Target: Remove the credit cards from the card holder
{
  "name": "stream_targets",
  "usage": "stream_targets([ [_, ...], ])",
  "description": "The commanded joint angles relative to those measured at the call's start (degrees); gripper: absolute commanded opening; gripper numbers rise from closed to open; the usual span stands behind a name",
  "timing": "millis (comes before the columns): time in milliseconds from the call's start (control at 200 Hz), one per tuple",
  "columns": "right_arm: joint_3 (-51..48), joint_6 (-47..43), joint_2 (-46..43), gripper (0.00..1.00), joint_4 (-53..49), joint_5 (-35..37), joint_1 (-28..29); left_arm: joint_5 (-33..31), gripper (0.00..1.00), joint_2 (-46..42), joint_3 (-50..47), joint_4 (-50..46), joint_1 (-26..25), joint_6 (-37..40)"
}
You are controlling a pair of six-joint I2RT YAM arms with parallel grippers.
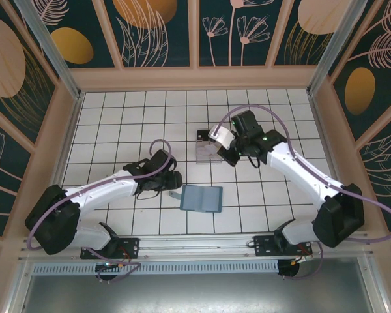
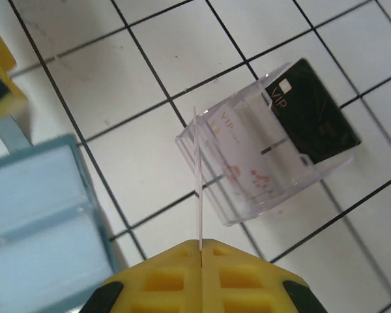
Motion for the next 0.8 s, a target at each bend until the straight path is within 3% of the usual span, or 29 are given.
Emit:
stream_targets([
  [0,6.68,-19.29,5.48,0.00,-8.30,2.54,0.42,0.61,0.54,-0.74,-1.29,1.91,1.58,1.03],
  [170,16.73,-25.87,15.72,0.00,-14.46,5.50,1.14,1.46,0.54,-1.29,-3.55,3.13,4.14,2.10],
  [345,26.23,-26.74,25.04,0.00,-20.73,6.42,1.45,1.92,0.54,-2.80,-4.94,3.26,6.19,2.76],
  [796,29.82,-27.55,36.14,0.00,-20.09,11.42,2.68,1.70,0.55,-5.11,-6.72,2.73,6.93,2.39],
])
